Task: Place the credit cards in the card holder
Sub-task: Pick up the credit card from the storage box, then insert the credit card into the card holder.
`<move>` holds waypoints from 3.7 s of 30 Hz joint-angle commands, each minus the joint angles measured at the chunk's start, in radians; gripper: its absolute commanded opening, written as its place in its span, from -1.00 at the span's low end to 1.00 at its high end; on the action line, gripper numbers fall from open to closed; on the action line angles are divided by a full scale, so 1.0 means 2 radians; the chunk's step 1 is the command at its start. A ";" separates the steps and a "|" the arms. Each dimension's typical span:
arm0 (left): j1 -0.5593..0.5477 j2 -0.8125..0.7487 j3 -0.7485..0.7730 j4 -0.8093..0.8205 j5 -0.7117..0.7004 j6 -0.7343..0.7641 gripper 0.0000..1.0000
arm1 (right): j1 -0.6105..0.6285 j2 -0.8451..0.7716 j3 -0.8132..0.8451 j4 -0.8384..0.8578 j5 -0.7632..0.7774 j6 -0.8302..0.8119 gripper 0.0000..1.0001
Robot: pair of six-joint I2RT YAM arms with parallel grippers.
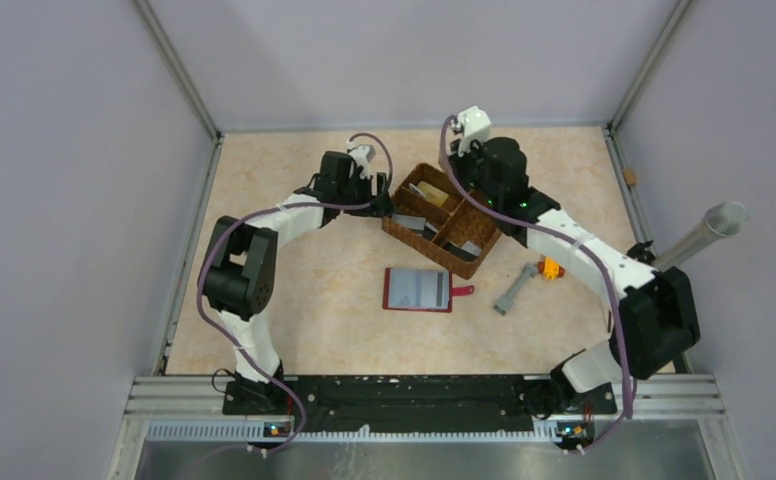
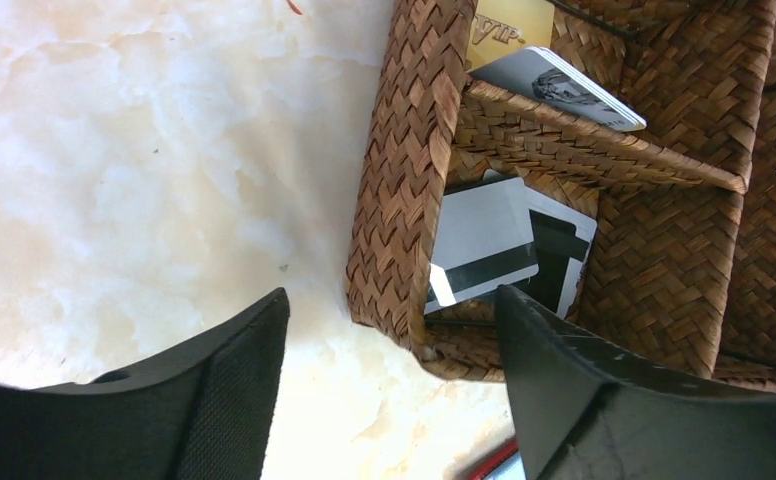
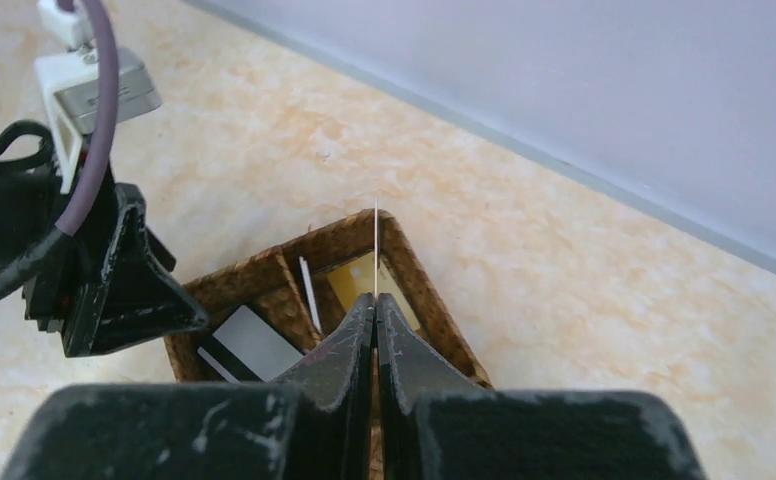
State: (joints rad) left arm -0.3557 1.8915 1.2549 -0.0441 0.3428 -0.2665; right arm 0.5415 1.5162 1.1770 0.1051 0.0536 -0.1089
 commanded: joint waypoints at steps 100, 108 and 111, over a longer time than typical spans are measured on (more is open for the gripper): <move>-0.112 -0.289 -0.351 0.047 -0.042 -0.207 0.38 | 0.046 -0.112 -0.300 0.003 -0.151 0.428 -1.00; -0.108 -0.255 -0.337 0.051 -0.046 -0.191 0.33 | 0.045 -0.087 -0.297 0.039 -0.148 0.438 -1.00; -0.107 -0.248 -0.335 0.054 -0.046 -0.188 0.32 | 0.045 -0.074 -0.298 0.064 -0.157 0.445 -1.00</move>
State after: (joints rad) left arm -0.5762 1.3792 0.5480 0.0315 0.2676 -0.6735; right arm 0.6273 1.3376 0.5392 0.1352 -0.2558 0.7589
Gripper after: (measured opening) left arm 0.666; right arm 0.004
